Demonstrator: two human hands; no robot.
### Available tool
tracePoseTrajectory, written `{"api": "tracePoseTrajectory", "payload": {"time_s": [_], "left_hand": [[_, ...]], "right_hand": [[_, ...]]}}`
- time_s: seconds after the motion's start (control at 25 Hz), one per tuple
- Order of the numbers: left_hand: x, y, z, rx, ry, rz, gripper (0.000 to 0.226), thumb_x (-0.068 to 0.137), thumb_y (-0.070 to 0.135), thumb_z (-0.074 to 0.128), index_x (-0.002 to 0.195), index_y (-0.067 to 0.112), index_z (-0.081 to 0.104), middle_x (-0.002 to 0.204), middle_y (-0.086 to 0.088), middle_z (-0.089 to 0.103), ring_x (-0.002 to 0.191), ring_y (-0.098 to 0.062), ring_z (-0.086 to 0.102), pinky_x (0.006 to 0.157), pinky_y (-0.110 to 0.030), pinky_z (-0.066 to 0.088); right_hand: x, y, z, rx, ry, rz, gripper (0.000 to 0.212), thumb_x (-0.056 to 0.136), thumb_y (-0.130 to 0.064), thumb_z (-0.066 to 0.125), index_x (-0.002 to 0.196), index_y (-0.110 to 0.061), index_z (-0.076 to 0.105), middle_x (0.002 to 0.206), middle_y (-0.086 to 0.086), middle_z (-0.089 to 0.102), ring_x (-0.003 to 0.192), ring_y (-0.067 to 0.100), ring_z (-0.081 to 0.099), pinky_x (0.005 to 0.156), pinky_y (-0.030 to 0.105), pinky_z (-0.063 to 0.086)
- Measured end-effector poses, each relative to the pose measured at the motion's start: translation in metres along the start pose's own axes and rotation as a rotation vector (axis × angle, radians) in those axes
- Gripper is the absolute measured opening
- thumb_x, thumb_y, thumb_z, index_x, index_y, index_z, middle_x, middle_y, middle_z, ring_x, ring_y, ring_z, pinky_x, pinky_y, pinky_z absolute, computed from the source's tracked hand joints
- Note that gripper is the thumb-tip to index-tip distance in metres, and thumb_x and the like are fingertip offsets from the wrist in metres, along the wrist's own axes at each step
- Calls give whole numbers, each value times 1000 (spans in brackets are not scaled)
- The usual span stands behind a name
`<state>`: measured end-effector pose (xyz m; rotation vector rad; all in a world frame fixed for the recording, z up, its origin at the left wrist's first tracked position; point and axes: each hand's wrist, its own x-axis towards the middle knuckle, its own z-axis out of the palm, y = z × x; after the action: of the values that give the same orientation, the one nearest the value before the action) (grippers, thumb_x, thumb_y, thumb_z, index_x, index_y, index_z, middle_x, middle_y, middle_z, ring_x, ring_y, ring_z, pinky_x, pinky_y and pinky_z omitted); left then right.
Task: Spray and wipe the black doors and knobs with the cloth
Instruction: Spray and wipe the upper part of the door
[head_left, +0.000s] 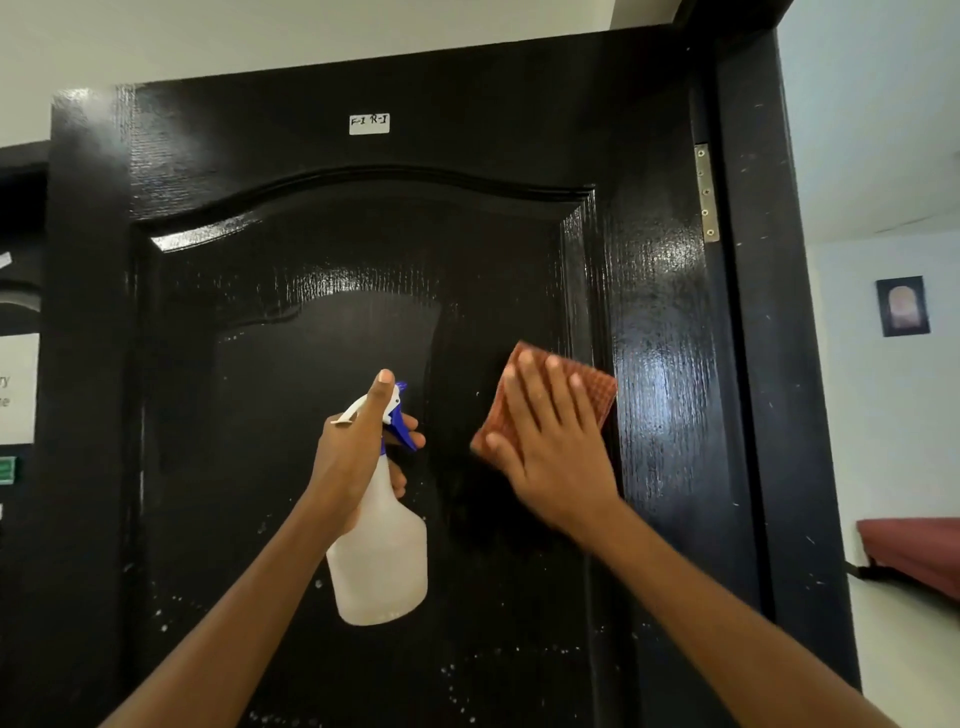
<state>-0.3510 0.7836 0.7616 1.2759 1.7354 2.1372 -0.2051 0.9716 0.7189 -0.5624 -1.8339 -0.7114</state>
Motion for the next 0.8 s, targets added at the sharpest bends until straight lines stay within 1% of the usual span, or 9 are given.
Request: {"api": "tracePoseTrajectory", "payload": {"time_s": [0.08,0.16,0.24,0.36,0.48,0.56,0.6,0.72,0.8], "left_hand": [[0,-2,-3,27,-12,-9,69,89,67,43,99,5,71,90,-15,76,46,-19,58,43,-27,49],[1,1,-10,57,-7,-14,69,91,67,42,99,5,71,92,-16,76,43,-17,57,42,-27,49],[3,6,-19,58,15,-13,69,90,67,42,99,6,71,91,-15,76,42,-18,56,43,-27,49],[3,13,-31,47,58,14,68,91,67,43,97,6,71,86,-12,77,46,-21,58,44,-28,50],[3,14,-41,51,71,33,68,90,66,43,97,5,72,86,-12,76,45,-17,59,43,-26,50],[3,10,-49,47,75,17,68,88,67,43,97,6,71,88,-12,76,47,-17,61,44,-27,50],[3,7,-54,40,76,7,69,86,69,43,98,6,71,88,-12,76,50,-18,62,46,-28,50],[3,2,-71,40,94,9,71,85,71,43,96,7,72,86,-10,77,50,-21,60,47,-29,50],[4,2,-83,38,109,21,68,89,68,44,94,6,72,83,-11,77,47,-20,58,45,-28,49]], "right_hand": [[-61,-17,16,-39,-97,-304,75,108,-60,29,166,-17,11,174,8,0,160,29,-6,126,52,14],[-84,-20,24,-86,-145,-561,76,107,-63,30,167,-21,10,174,4,3,160,27,-4,124,49,12],[-60,-17,22,-73,-160,-633,76,106,-65,28,167,-25,6,174,1,0,160,25,-6,126,47,6],[31,-16,2,-29,-107,-480,75,106,-67,20,167,-27,3,174,2,-4,160,27,-9,128,50,1],[136,-13,-23,-25,10,-164,79,104,-68,22,167,-23,7,174,7,-2,160,30,-3,128,53,7],[175,-17,-32,10,72,17,79,104,-66,23,167,-21,8,174,10,-1,160,32,-1,129,51,3],[180,-24,-30,27,90,56,79,104,-65,23,167,-20,7,174,11,-1,160,33,-1,129,51,1],[132,-56,-10,57,43,-54,79,106,-64,25,167,-18,6,174,11,-4,160,32,-6,129,53,1],[64,-78,8,38,-65,-273,78,106,-65,24,166,-20,5,173,9,-6,159,28,-13,128,54,2]]}}
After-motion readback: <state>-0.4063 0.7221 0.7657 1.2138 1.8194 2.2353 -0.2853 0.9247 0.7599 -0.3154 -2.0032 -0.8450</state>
